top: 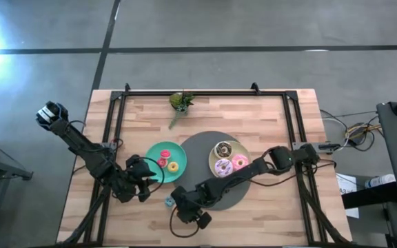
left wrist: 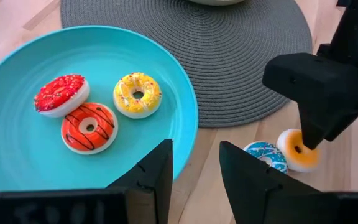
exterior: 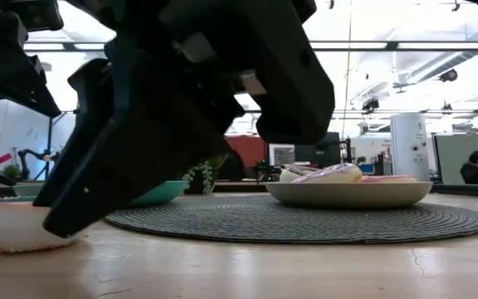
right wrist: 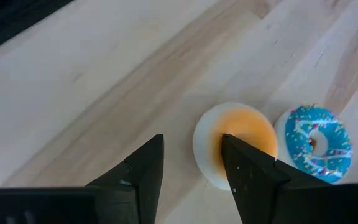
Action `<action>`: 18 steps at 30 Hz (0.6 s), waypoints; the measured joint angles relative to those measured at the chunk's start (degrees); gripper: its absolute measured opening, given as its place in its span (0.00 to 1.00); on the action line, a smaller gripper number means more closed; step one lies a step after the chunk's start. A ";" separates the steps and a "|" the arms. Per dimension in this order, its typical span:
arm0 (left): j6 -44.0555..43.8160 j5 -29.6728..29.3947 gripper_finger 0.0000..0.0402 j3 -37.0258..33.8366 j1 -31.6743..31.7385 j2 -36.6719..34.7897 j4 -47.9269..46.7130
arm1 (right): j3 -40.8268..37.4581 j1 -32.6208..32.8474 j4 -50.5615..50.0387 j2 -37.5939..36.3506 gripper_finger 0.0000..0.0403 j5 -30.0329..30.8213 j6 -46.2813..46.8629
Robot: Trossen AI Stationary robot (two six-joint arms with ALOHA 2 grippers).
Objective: Pick & Place donuts
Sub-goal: Put the white doughnut on the green plate
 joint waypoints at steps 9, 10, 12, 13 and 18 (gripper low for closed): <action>-0.82 -0.33 0.26 0.00 0.07 0.00 -0.04 | -0.84 -0.12 2.74 -0.02 0.35 1.99 0.30; -0.90 -0.56 0.26 0.00 0.07 0.00 -0.06 | -1.14 -0.27 3.65 -0.02 0.35 2.38 0.32; -0.98 -0.89 0.26 0.00 0.07 0.00 -0.05 | -2.05 -0.69 5.77 -0.02 0.33 2.78 0.31; -0.99 -1.05 0.26 0.00 0.07 0.02 -0.07 | -2.46 -0.89 6.39 -0.02 0.32 2.77 0.49; -1.48 -1.07 0.26 0.00 0.07 0.02 -0.04 | -4.52 -1.46 7.55 -0.15 0.28 2.80 2.01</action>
